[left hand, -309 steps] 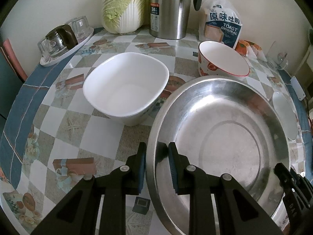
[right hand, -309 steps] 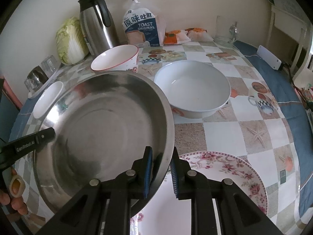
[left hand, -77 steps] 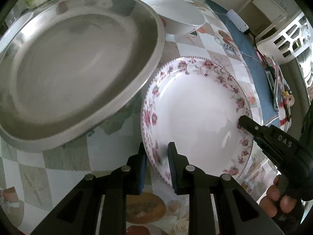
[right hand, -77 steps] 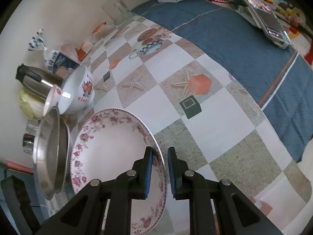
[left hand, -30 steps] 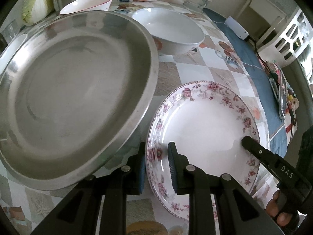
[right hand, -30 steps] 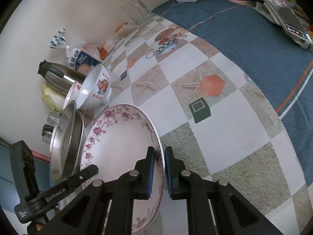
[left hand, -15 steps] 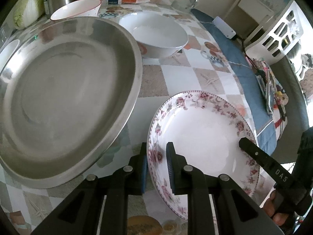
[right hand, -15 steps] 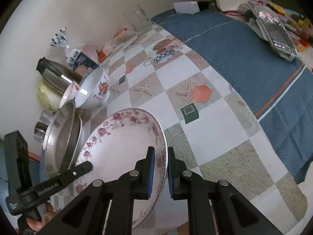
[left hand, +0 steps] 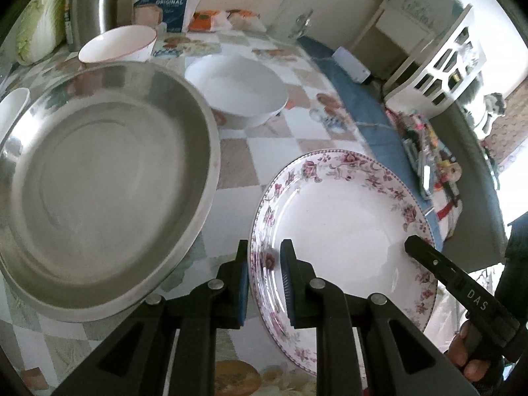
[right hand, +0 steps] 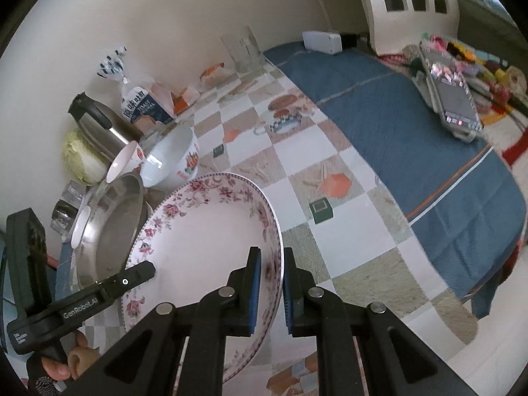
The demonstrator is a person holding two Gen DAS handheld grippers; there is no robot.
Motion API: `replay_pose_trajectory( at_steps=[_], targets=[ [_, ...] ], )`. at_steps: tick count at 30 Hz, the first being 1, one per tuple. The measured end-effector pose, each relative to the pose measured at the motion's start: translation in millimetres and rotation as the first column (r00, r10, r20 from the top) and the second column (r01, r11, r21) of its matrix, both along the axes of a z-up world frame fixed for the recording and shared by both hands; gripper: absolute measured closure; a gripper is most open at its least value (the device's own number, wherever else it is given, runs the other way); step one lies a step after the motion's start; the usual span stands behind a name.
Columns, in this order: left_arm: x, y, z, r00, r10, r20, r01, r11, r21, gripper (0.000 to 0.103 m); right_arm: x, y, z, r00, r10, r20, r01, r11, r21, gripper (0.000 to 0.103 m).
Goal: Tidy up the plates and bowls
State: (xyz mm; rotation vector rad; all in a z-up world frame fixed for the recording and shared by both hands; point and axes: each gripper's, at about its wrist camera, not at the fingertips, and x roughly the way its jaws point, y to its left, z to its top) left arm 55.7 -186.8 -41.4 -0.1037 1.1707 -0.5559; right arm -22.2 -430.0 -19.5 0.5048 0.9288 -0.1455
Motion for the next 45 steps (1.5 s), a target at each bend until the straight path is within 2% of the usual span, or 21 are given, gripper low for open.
replay_pose_trajectory(
  at_steps=[7, 14, 18, 24, 28, 38, 45],
  targets=[
    [-1, 11, 27, 0.998, 0.007, 0.063, -0.001, 0.996, -0.086, 0.085, -4, 9, 38, 0.999, -0.005, 0.044, 0.008, 0.998, -0.057, 0.09],
    [7, 45, 49, 0.986, 0.094, 0.135, -0.076, 0.988, -0.135, 0.085, 16, 38, 71, 0.996, 0.051, 0.075, -0.043, 0.993, -0.108, 0.09],
    [19, 76, 57, 0.978, 0.166, 0.129, -0.137, 0.968, -0.208, 0.085, 33, 59, 84, 0.99, 0.097, 0.099, -0.084, 0.988, -0.128, 0.09],
    [32, 130, 69, 0.947, 0.286, 0.148, -0.237, 0.931, -0.279, 0.085, 65, 103, 95, 0.977, 0.173, 0.122, -0.157, 0.979, -0.133, 0.09],
    [37, 159, 72, 0.921, 0.352, 0.169, -0.299, 0.914, -0.274, 0.085, 83, 130, 95, 0.964, 0.222, 0.145, -0.206, 0.972, -0.116, 0.09],
    [53, 220, 68, 0.861, 0.484, 0.155, -0.437, 0.861, -0.261, 0.085, 130, 195, 82, 0.935, 0.315, 0.165, -0.307, 0.949, -0.074, 0.09],
    [65, 236, 58, 0.848, 0.509, 0.15, -0.473, 0.853, -0.219, 0.085, 157, 216, 61, 0.924, 0.353, 0.149, -0.353, 0.935, -0.029, 0.09]
  ],
)
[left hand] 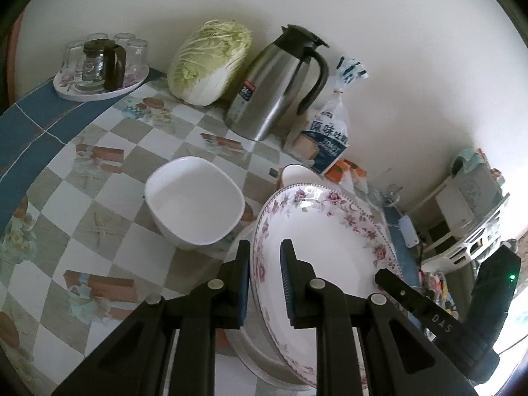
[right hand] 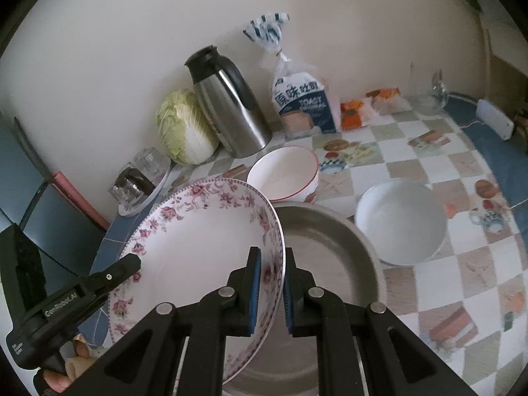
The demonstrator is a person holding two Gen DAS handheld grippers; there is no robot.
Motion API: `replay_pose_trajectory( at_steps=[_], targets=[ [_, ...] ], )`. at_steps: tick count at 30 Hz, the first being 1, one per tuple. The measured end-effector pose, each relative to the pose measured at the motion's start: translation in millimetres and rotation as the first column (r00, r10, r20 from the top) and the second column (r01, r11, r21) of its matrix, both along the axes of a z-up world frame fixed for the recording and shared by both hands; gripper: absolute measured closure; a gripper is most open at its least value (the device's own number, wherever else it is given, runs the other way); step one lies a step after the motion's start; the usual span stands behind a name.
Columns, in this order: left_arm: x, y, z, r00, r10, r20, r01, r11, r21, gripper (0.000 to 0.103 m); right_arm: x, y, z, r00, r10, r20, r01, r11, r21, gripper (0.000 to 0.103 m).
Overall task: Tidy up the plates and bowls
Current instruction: 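Lower the floral plate into the steel basin with both grippers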
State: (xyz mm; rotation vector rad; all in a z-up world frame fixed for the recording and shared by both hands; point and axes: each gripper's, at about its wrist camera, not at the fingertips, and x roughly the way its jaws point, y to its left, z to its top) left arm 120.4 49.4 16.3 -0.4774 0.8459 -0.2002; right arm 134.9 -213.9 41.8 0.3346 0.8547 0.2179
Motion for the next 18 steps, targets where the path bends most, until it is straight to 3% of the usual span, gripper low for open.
replay_pose_trajectory(
  at_steps=[11, 18],
  targets=[
    [12, -24, -29, 0.998, -0.024, -0.066, 0.029, 0.997, 0.076, 0.085, 12, -13, -35, 0.996, -0.019, -0.081, 0.019, 1.0, -0.007, 0.09],
    [16, -37, -40, 0.995, -0.029, -0.096, 0.041, 0.992, 0.123, 0.085, 14, -27, -59, 0.988, -0.038, -0.15, 0.044, 0.998, 0.035, 0.09]
  ],
)
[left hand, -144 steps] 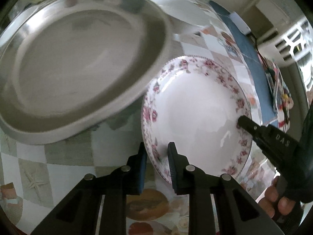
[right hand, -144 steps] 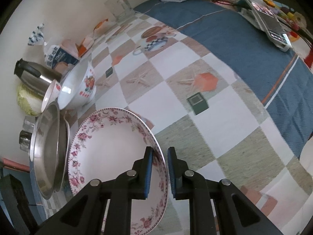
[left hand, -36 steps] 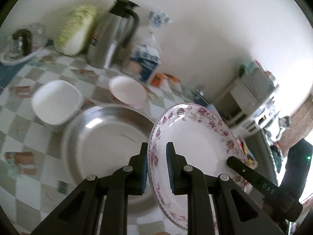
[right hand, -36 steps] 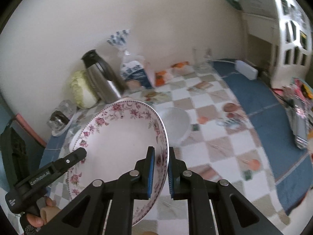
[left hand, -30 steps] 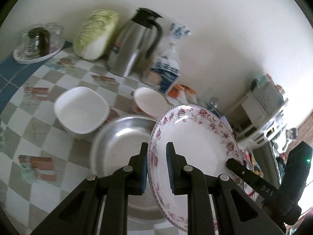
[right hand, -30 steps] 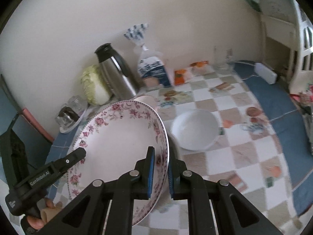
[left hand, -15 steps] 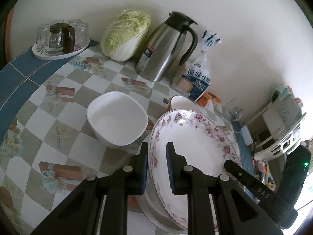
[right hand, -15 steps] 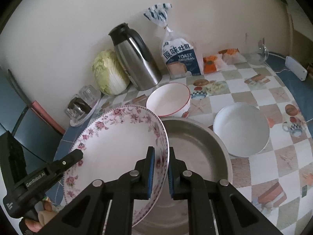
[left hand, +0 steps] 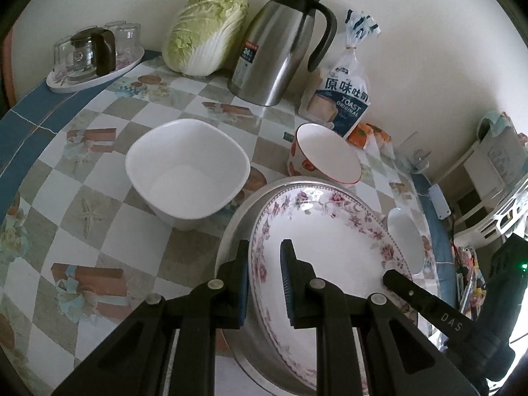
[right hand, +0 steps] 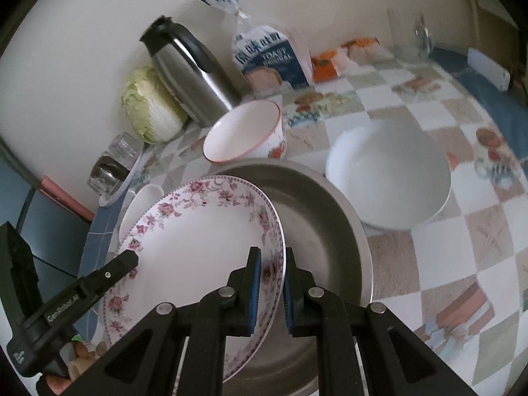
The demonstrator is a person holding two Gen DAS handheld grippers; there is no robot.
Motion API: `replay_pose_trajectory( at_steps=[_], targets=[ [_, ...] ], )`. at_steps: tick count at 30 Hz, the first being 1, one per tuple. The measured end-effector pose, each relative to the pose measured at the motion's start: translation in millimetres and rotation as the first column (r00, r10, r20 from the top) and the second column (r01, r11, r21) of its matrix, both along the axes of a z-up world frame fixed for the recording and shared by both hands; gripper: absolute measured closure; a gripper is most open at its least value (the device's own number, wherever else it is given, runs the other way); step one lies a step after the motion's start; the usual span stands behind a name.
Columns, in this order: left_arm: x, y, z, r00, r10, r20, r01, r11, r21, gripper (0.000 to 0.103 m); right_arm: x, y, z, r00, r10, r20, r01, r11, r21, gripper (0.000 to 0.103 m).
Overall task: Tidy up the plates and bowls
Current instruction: 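Lower the floral plate into the steel basin with both grippers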
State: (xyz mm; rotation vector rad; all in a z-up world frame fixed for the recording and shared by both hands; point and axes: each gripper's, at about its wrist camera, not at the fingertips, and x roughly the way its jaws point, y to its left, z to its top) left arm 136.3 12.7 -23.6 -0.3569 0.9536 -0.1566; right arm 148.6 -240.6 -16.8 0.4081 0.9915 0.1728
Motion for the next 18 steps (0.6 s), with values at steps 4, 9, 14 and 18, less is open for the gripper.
replay_pose_trajectory(
  at_steps=[4, 9, 14, 18],
  targets=[
    [3, -6, -5, 1.0, -0.006, -0.014, 0.006, 1.0, 0.007, 0.085, 0, -1, -5, 1.0, -0.006, -0.012, 0.006, 1.0, -0.02, 0.09],
    [8, -12, -10, 1.0, -0.001, -0.031, 0.001, 1.0, 0.006, 0.085, 0, -5, -11, 0.999, -0.018, -0.031, 0.017, 0.999, -0.028, 0.09],
    [10, -17, -14, 0.999, -0.013, -0.041, 0.014, 1.0, 0.018, 0.085, 2, -10, -15, 0.999, -0.034, -0.042, 0.033, 0.999, -0.029, 0.09],
    [11, -19, -15, 0.999, -0.017, -0.044, 0.018, 1.0, 0.023, 0.085, 3, -12, -19, 0.998, -0.037, -0.052, 0.036, 0.999, -0.033, 0.09]
  ],
)
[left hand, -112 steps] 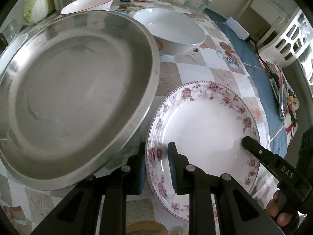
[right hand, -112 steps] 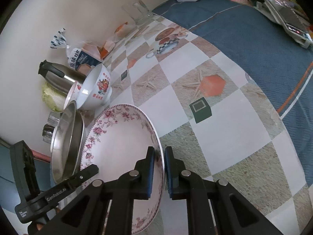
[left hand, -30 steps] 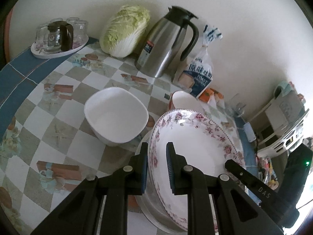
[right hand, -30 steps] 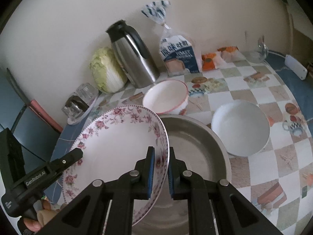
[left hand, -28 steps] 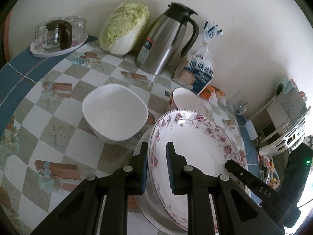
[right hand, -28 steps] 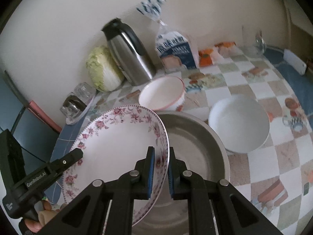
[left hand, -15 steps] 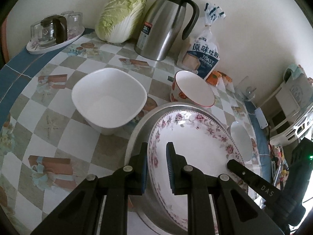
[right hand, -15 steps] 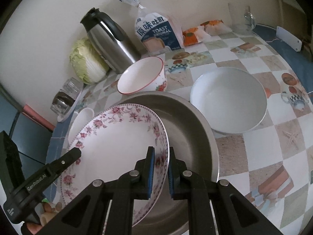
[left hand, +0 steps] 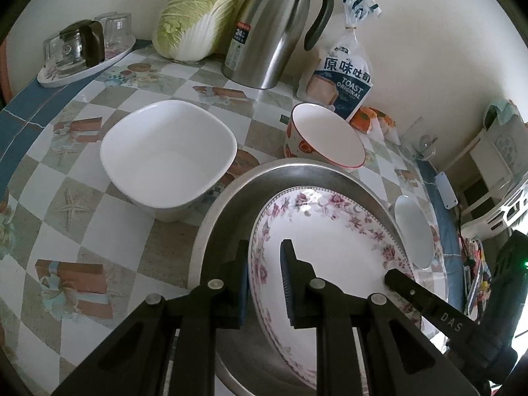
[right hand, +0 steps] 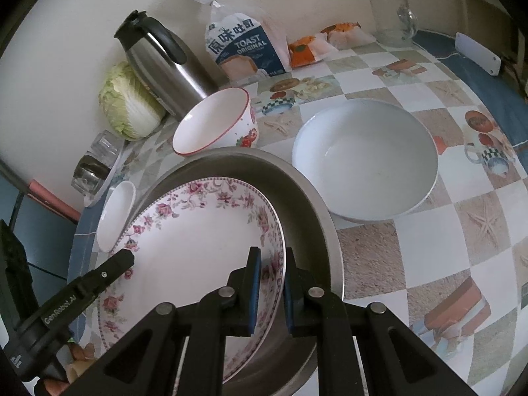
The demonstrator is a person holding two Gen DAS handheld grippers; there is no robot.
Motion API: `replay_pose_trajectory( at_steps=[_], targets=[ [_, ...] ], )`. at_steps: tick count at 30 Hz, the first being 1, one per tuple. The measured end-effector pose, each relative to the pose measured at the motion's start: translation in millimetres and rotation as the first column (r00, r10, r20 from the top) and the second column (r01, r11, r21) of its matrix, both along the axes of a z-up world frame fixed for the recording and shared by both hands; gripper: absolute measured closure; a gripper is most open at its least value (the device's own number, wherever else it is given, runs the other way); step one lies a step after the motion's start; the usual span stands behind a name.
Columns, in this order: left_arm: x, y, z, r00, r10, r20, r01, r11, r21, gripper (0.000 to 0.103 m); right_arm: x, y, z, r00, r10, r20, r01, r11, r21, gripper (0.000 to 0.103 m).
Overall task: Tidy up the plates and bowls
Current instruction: 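Lower the floral plate into the steel basin with both grippers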
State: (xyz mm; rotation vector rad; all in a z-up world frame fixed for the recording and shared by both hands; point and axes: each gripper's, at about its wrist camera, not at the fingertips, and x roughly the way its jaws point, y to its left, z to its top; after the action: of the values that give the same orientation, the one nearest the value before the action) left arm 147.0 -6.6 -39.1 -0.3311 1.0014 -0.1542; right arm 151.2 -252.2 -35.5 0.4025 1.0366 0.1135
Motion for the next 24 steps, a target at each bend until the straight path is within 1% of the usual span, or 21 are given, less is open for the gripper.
replay_pose_trajectory(
  at_steps=[6, 14, 21, 24],
  targets=[
    [2, -3, -3, 1.0, 0.001, -0.002, -0.001, 1.0, 0.022, 0.085, 0, -2, -3, 1.0, -0.007, -0.006, 0.007, 1.0, 0.007, 0.09],
    [4, -4, -8, 1.0, 0.004, -0.021, -0.003, 0.999, 0.034, 0.085, 2, -1, -3, 1.0, -0.009, -0.011, 0.009, 1.0, 0.001, 0.09],
    [4, -2, -14, 0.998, 0.022, -0.056, -0.019, 0.999, 0.048, 0.085, 3, 2, -6, 1.0, 0.001, -0.018, -0.001, 1.0, 0.004, 0.09],
    [4, -2, -14, 0.998, 0.021, -0.058, -0.017, 0.998, 0.06, 0.085, 4, 4, -6, 1.0, 0.004, -0.019, -0.004, 1.0, 0.001, 0.089]
  ],
)
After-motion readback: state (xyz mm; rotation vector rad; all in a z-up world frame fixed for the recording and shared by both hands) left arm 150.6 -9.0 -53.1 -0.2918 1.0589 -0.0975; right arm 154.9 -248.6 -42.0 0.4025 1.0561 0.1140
